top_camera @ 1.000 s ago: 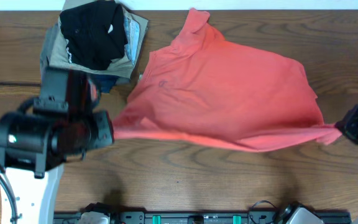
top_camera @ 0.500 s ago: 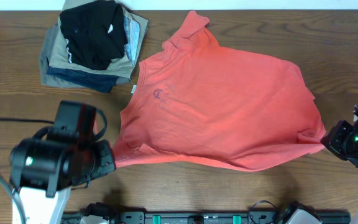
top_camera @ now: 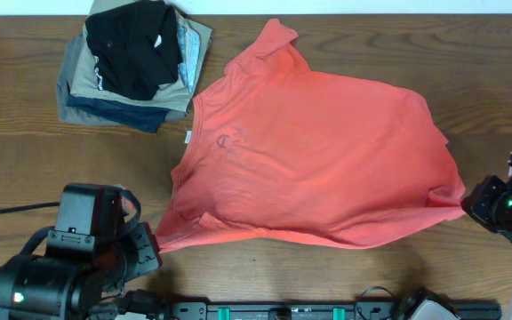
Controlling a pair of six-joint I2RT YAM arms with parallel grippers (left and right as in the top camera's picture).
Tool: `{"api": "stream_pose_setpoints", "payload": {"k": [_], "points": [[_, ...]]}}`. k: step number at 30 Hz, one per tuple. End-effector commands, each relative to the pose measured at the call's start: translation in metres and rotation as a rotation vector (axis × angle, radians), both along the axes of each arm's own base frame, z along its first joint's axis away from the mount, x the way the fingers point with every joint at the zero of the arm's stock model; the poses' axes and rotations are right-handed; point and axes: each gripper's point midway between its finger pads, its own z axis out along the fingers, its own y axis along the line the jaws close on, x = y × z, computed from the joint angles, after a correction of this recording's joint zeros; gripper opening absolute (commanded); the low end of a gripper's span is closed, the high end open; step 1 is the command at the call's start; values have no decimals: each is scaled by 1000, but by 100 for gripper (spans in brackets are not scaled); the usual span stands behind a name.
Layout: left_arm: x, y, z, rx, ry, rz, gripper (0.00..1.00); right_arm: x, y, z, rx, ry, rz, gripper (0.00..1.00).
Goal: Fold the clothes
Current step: 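Lower the shirt flat with both grippers holding the bottom hem corners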
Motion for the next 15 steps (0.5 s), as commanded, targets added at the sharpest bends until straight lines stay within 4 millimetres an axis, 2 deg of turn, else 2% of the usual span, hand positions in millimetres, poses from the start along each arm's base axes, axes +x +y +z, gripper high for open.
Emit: {"api": "stream_pose_setpoints", "payload": {"k": [1, 8, 15], "points": [[-5, 26, -10, 133, 49, 92, 6, -1, -2, -2, -5, 1, -27, 1], [33, 24, -19, 150, 6, 114, 6, -1, -2, -12, 6, 10, -37, 1], [60, 21, -46, 183, 98, 109, 6, 2, -4, -21, 6, 6, -44, 1]]}}
